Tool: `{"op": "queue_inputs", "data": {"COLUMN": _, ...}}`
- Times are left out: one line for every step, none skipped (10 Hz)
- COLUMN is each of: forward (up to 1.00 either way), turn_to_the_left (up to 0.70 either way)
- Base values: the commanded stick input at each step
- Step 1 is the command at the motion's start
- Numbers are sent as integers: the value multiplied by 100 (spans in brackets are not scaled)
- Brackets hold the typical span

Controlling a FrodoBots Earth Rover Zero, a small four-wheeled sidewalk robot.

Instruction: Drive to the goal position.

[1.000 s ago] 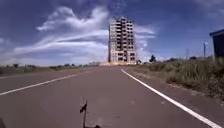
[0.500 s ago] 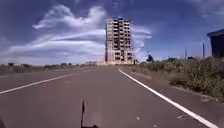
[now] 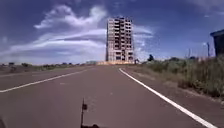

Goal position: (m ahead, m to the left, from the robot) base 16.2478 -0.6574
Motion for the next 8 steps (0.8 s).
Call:
{"op": "queue_inputs", "data": {"forward": 100, "turn_to_the_left": 0}}
{"op": "queue_inputs", "data": {"forward": 100, "turn_to_the_left": 0}}
{"op": "queue_inputs", "data": {"forward": 100, "turn_to_the_left": 0}}
{"op": "queue_inputs", "data": {"forward": 100, "turn_to_the_left": 0}}
{"op": "queue_inputs", "data": {"forward": 100, "turn_to_the_left": 0}}
{"op": "queue_inputs", "data": {"forward": 100, "turn_to_the_left": 0}}
{"op": "queue_inputs", "data": {"forward": 100, "turn_to_the_left": 0}}
{"op": "queue_inputs", "data": {"forward": 100, "turn_to_the_left": 0}}
